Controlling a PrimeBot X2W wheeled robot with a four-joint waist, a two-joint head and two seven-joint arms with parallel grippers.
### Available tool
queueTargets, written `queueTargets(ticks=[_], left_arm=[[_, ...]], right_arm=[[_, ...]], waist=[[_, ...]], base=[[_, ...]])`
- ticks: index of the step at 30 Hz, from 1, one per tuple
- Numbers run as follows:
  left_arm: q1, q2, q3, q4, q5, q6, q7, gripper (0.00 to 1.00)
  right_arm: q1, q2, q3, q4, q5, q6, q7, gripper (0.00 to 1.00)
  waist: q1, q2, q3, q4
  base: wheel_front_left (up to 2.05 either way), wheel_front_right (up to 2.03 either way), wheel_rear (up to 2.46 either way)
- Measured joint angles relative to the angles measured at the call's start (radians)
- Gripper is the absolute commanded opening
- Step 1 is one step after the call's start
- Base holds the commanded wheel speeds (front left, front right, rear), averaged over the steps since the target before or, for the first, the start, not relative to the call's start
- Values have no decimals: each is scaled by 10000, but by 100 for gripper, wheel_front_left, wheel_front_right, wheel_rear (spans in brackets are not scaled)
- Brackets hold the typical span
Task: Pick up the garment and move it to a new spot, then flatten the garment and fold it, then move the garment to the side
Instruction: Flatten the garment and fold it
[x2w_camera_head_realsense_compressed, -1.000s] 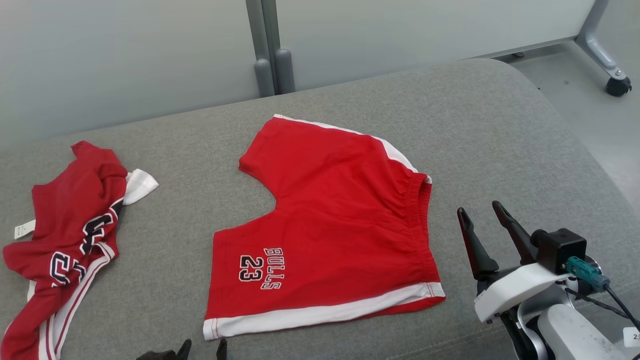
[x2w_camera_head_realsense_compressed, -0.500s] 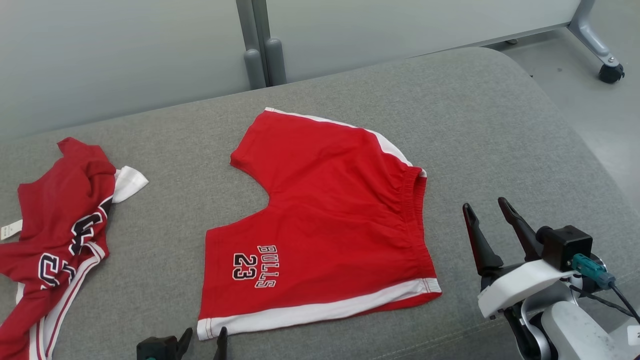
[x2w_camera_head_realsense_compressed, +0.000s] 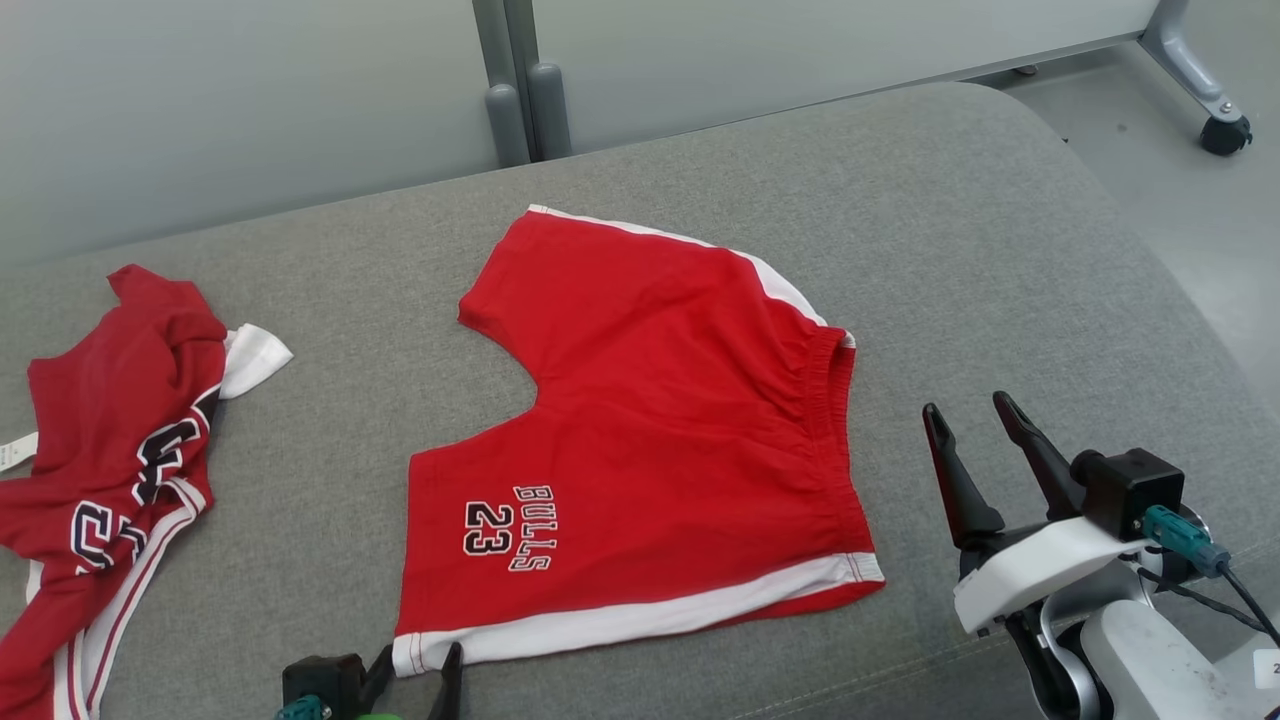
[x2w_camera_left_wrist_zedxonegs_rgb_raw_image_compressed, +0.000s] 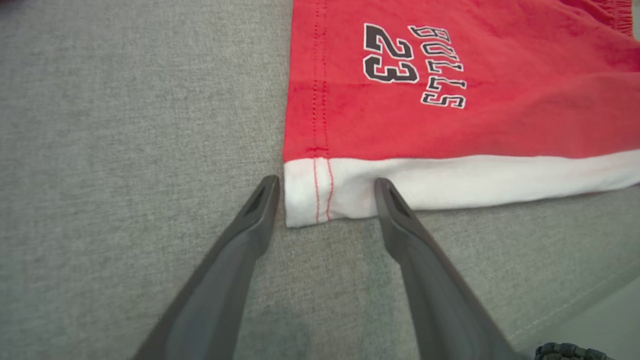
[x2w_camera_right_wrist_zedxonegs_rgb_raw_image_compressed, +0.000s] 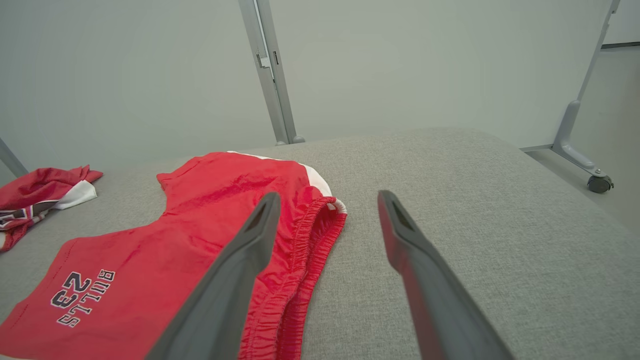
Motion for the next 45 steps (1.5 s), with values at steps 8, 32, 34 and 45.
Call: queueTargets(ticks=[8,32,34,45], left_arm=[[-211,-12,2,48,-21,-128,-184,0],[-220,-46,-263,-270,-157,-405,-522,0],[-227,-46,-318,-299,-127,-410,-520,0],[-444,-46,-345,-426,-69,-483,-506,0]], right_arm=[[35,-79,257,343,-13,424,-4,100],[422,-539,2071,2077,-278,1755,378,100],[244,-525,2134,2259,-278,1756,405,100],[-444,-435,2357,3049,-274,1783,399,40]], waist=[[0,0,81,49],[0,0,308,508],[0,0,395,578],[0,0,795,994]], base=[[0,0,0],[0,0,0],[0,0,0],[0,0,0]])
